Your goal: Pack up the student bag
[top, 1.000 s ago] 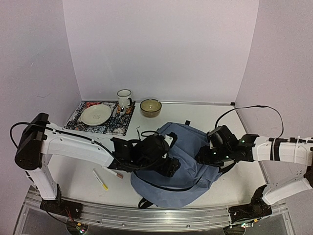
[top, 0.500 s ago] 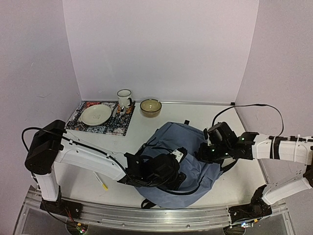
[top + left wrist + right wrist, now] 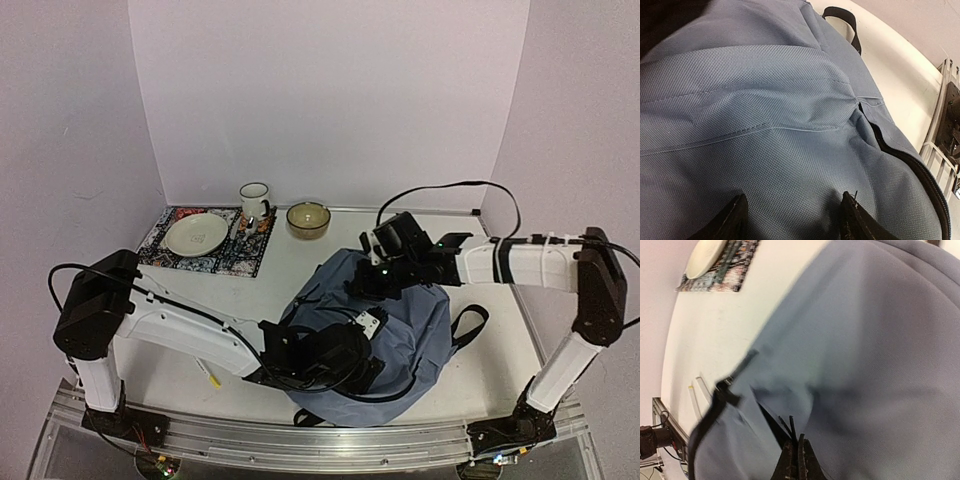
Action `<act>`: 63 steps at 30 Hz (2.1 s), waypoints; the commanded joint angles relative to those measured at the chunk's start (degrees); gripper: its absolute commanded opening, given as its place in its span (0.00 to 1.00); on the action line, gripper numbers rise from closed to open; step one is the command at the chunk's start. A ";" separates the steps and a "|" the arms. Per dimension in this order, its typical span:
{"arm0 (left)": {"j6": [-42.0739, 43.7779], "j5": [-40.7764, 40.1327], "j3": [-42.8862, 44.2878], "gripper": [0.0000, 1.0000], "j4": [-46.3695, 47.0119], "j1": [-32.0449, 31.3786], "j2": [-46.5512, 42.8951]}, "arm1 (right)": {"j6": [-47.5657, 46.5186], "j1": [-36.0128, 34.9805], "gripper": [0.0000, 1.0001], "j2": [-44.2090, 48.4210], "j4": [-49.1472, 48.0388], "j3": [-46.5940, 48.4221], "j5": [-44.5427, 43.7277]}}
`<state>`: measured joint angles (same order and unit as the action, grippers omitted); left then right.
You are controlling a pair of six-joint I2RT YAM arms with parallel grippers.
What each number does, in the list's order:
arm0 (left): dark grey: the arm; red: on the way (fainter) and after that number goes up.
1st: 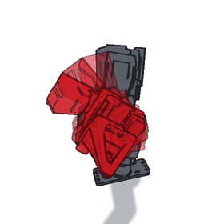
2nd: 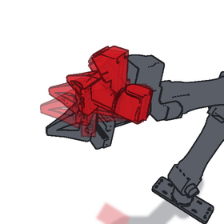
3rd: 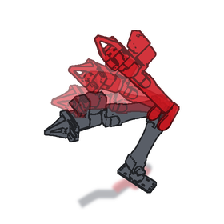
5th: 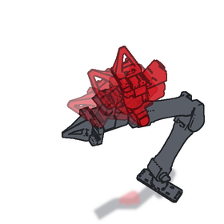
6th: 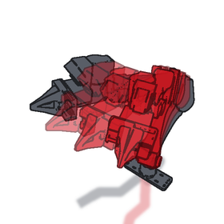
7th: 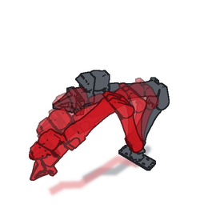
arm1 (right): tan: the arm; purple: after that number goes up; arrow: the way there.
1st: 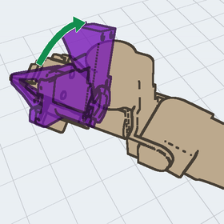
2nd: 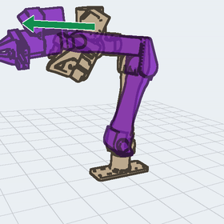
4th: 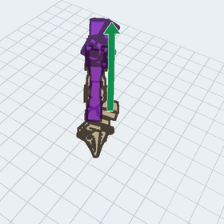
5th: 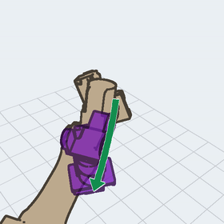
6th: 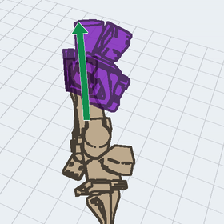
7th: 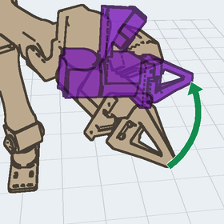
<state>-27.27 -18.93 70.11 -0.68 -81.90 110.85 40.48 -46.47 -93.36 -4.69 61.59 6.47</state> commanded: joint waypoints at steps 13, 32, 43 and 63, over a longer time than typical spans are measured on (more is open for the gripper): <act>-1.67 5.39 -3.53 0.63 -0.12 -3.02 -0.68 | -6.75 -3.94 0.00 -21.25 -1.66 22.49 10.05; -13.64 -8.26 -14.89 0.74 -0.31 0.31 -17.95 | -17.15 -0.84 0.57 2.83 8.65 5.93 -2.35; -28.53 -1.28 -19.14 0.78 -0.64 10.66 -25.91 | -16.04 0.81 0.59 9.29 11.70 -6.72 -13.85; -37.87 12.05 -12.57 0.84 3.73 18.91 -14.12 | -11.27 -11.88 0.67 0.09 9.70 -5.89 -11.48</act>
<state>-63.82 -9.25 54.40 -0.38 -63.89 94.69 27.18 -54.46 -89.39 3.58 53.96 -6.02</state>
